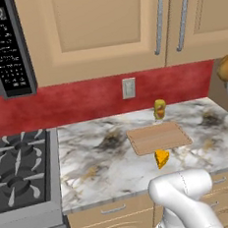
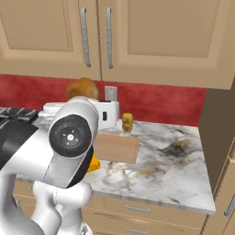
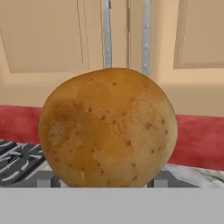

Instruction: Retrieve the reheated potato from the microwave, then place the potato, cheese, and condiment on the cutting board.

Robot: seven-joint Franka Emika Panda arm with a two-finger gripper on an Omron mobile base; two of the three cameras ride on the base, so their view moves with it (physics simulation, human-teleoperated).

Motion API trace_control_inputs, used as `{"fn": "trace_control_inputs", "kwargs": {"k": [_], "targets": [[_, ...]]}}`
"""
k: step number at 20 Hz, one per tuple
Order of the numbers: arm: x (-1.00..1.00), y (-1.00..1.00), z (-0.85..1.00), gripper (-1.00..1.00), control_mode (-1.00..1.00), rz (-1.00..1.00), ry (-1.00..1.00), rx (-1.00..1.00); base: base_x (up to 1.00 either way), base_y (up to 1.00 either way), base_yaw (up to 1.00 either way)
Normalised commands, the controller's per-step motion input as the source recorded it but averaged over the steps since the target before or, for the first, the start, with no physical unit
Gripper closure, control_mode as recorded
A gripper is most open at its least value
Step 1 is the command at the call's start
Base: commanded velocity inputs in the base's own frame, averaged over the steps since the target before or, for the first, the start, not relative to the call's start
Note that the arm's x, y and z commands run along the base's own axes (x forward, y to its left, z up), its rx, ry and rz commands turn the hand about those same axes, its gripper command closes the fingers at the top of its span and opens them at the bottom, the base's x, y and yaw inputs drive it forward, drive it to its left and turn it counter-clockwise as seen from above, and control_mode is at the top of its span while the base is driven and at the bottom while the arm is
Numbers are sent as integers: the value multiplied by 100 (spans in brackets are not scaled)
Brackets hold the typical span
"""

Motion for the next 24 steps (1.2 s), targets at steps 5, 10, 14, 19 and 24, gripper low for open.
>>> {"fn": "trace_control_inputs", "kwargs": {"k": [5, 10, 14, 19, 24], "targets": [[54, 0, -35, 100, -100, 6, 0, 0, 0, 0, 0], [44, 0, -41, 100, -100, 8, 3, 0, 0, 0, 0], [21, 0, -46, 100, -100, 10, 1, 0, 0, 0, 0], [25, 0, -42, 100, -100, 12, 2, 0, 0, 0, 0], [52, 0, -40, 100, -100, 12, 6, 0, 0, 0, 0]]}}
